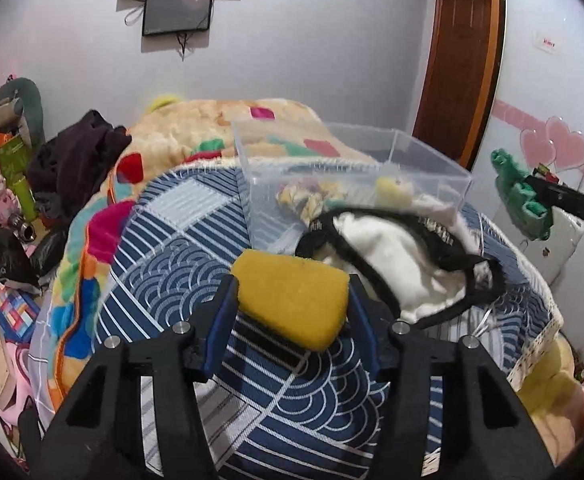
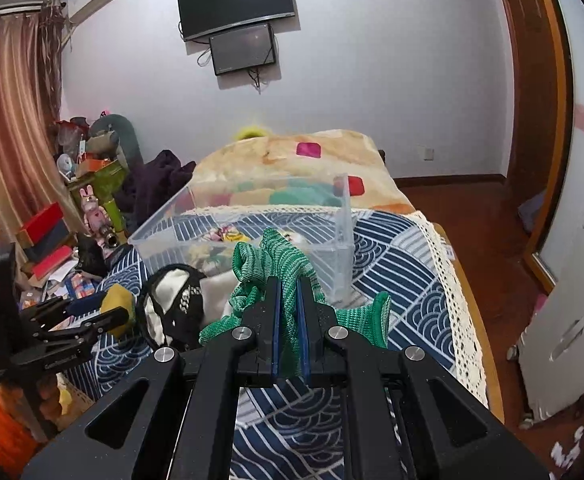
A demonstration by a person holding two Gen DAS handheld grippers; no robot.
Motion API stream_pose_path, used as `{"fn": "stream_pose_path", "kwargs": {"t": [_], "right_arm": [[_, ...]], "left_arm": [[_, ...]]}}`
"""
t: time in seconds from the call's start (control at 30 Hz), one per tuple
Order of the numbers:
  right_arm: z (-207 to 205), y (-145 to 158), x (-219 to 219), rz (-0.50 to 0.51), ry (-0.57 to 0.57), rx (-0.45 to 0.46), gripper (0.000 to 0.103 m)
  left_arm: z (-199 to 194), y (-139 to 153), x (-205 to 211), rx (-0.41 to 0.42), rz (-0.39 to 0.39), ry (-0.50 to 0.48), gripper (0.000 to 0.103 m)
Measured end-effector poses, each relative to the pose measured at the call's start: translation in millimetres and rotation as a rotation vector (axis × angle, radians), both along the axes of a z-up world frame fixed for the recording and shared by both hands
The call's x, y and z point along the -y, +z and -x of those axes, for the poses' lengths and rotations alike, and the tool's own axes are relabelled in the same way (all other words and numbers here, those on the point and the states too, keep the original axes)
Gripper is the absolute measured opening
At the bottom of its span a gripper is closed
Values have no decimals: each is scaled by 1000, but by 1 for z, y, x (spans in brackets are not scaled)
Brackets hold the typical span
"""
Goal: Organize soft objects
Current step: 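Carry the sponge into the box with the left gripper while the right carries the green glove in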
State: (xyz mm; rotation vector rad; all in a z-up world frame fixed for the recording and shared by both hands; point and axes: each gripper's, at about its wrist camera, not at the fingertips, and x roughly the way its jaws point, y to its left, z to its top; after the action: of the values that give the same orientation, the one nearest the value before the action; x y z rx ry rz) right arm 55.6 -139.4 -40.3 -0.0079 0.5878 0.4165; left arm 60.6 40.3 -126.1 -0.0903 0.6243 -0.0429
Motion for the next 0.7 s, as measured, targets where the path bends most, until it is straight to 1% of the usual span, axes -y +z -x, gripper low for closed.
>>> {"fn": "stream_pose_path", "kwargs": {"t": [0.23, 0.4, 0.53, 0.6, 0.7], "right_arm": [[-12, 17, -16, -17, 34, 54, 7], [-26, 27, -35, -14, 53, 88, 7], [-40, 30, -49, -9, 64, 97, 7], [-49, 29, -55, -10, 72, 86, 7], [-59, 23, -65, 8, 75, 66, 7]], "left_arm": [[-4, 39, -2, 104, 9, -2, 53], [-24, 56, 0, 141, 0, -3, 53], [-45, 59, 3, 131, -5, -12, 53], [-56, 58, 5, 118, -11, -21, 53], [-75, 52, 9, 78, -14, -36, 53]]}}
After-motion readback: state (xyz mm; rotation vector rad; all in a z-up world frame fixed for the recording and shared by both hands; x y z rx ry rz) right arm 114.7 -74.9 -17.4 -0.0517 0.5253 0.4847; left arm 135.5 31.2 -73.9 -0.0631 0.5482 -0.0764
